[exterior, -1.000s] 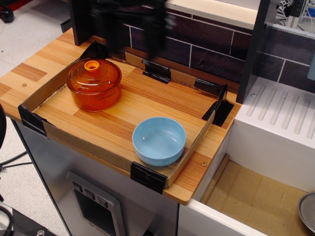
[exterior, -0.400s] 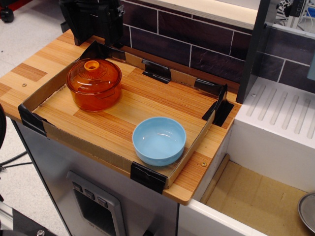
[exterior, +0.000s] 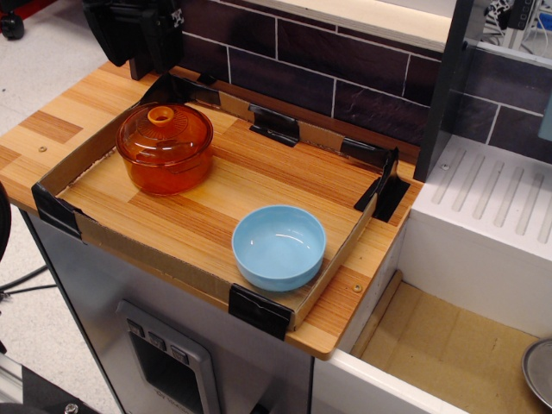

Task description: Take lid off pot

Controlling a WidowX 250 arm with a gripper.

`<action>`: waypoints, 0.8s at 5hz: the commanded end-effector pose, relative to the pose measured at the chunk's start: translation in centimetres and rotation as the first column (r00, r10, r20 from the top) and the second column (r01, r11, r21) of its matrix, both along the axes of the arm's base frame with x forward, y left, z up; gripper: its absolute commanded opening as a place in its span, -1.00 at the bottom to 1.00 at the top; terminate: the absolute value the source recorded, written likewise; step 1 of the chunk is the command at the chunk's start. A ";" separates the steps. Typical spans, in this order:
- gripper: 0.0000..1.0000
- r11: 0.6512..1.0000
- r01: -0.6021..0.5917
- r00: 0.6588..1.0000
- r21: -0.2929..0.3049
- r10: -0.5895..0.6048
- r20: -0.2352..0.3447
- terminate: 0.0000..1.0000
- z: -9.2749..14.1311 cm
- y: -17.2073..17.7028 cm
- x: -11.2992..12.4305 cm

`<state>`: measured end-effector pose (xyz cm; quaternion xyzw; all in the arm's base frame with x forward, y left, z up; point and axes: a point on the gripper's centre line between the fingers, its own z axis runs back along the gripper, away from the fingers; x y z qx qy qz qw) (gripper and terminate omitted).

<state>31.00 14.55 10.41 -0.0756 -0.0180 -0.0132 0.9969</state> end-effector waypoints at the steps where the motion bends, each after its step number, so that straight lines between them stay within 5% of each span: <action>1: 1.00 0.999 0.040 0.999 0.020 -0.041 0.033 -1.00 0.2 1.0 -0.4; 4: 1.00 0.999 0.032 0.999 -0.012 -0.032 0.022 -1.00 -1.2 -0.8 -0.4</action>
